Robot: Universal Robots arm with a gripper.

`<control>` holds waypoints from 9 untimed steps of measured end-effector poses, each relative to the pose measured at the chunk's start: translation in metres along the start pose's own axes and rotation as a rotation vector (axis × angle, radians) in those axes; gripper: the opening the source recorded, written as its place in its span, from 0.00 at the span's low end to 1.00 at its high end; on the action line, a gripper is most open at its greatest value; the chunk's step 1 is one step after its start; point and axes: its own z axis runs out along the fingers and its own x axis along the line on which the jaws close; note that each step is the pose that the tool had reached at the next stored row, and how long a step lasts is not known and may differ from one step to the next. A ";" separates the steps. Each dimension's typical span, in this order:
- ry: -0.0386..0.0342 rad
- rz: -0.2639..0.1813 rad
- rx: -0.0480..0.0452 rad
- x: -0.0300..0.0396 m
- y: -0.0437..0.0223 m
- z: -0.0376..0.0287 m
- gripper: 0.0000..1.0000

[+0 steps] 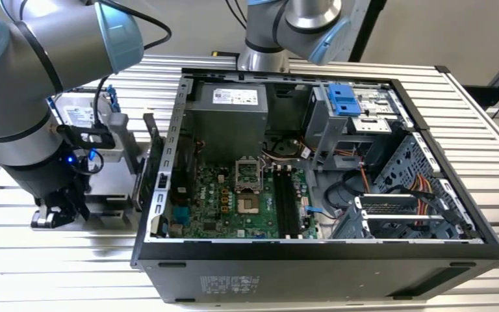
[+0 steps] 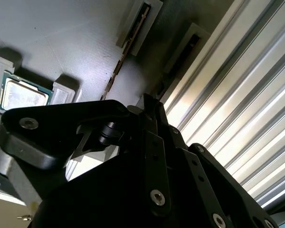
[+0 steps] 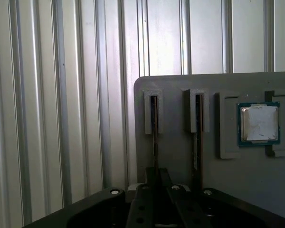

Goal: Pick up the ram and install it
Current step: 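Pick up the ram and move it above insertion slot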

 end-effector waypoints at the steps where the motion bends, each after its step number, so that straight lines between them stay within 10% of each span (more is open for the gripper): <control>1: 0.0000 0.000 0.0000 0.0000 0.0000 0.0000 0.00; 9: 0.0000 -0.002 0.0001 0.0000 0.0000 0.0000 0.00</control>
